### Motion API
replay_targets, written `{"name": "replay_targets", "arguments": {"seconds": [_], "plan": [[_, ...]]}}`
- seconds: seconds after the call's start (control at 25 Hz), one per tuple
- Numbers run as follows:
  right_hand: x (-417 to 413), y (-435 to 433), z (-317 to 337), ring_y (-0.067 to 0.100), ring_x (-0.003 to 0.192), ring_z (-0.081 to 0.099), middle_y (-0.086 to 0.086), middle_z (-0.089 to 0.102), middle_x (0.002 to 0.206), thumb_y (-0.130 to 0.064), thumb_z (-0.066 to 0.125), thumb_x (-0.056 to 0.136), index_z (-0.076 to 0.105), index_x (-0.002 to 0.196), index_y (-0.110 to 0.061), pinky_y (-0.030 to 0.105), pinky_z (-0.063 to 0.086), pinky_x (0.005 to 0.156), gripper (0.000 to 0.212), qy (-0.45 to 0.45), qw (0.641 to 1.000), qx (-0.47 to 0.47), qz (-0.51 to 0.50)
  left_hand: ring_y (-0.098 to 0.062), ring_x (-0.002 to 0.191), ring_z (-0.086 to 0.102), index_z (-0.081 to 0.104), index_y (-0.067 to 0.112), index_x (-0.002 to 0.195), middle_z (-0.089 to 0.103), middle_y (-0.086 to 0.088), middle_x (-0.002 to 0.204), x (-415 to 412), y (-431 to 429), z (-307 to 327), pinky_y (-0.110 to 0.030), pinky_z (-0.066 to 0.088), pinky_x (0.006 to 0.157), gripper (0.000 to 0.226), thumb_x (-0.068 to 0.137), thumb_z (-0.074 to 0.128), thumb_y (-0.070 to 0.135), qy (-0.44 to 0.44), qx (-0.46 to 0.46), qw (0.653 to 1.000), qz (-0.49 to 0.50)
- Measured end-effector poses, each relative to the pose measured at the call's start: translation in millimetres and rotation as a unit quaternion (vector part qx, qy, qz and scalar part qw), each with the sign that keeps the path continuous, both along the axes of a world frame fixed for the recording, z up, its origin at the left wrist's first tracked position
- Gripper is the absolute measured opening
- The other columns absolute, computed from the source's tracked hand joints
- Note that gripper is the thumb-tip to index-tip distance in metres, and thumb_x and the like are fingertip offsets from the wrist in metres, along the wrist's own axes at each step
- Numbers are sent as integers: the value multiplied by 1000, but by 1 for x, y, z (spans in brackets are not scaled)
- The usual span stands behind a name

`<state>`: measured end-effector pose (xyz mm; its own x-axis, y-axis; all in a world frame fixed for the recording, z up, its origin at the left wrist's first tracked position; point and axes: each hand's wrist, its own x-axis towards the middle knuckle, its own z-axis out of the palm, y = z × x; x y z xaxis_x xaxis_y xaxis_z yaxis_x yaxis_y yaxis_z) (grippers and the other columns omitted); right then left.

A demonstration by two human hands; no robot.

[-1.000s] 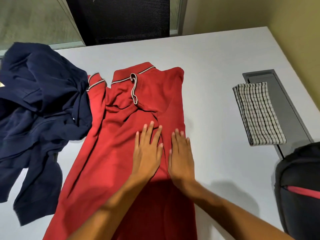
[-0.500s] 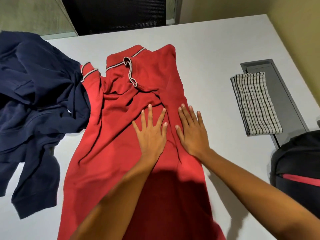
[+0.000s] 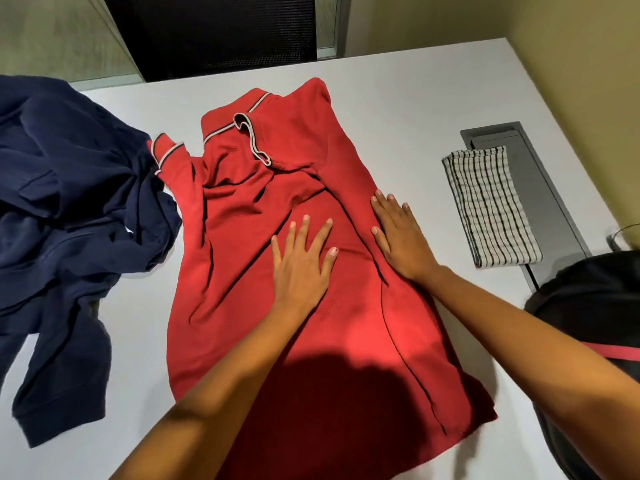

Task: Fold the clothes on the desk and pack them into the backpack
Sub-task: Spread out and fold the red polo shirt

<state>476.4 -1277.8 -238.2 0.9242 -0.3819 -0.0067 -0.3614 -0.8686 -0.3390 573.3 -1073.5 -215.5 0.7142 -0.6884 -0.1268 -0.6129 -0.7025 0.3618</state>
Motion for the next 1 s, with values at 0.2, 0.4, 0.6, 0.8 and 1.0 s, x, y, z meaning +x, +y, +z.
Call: {"name": "replay_targets", "arguments": {"seconds": [0.2,0.4,0.6,0.8,1.0], "plan": [[-115,70,12,18,149,12,3,12,163,-23,33,102,20,154,-10,40,11,122,55,-39,995,52,-75,-25,148,16,20,39,152,11,0,162,-51,113,-17,-53,14,117,57,96,26,51,-85,32,995,-41],[-222,123,28,20,147,22,5,25,159,-21,35,99,37,148,-7,41,16,121,50,-23,998,-6,-52,-24,147,21,29,33,150,18,0,161,-96,170,-16,-53,17,116,54,98,24,46,-101,43,994,-22],[-281,168,36,20,125,46,2,46,141,-43,44,94,51,135,-15,36,36,109,51,12,999,-3,-48,-23,147,21,30,30,150,18,0,161,-121,182,-13,-53,15,116,57,94,31,41,-100,49,994,-13],[-306,173,36,28,106,60,10,57,122,-33,43,93,64,114,-7,38,51,91,39,6,994,-47,-98,-24,146,23,30,30,151,21,0,160,-140,191,-11,-54,18,114,56,95,28,37,-85,54,995,8],[-305,181,67,25,76,56,5,61,89,-21,44,96,64,100,-4,30,42,73,27,-134,976,-48,-167,-20,141,33,40,22,146,32,2,156,-169,183,0,-48,20,115,52,96,30,30,-74,-12,996,-57]]}}
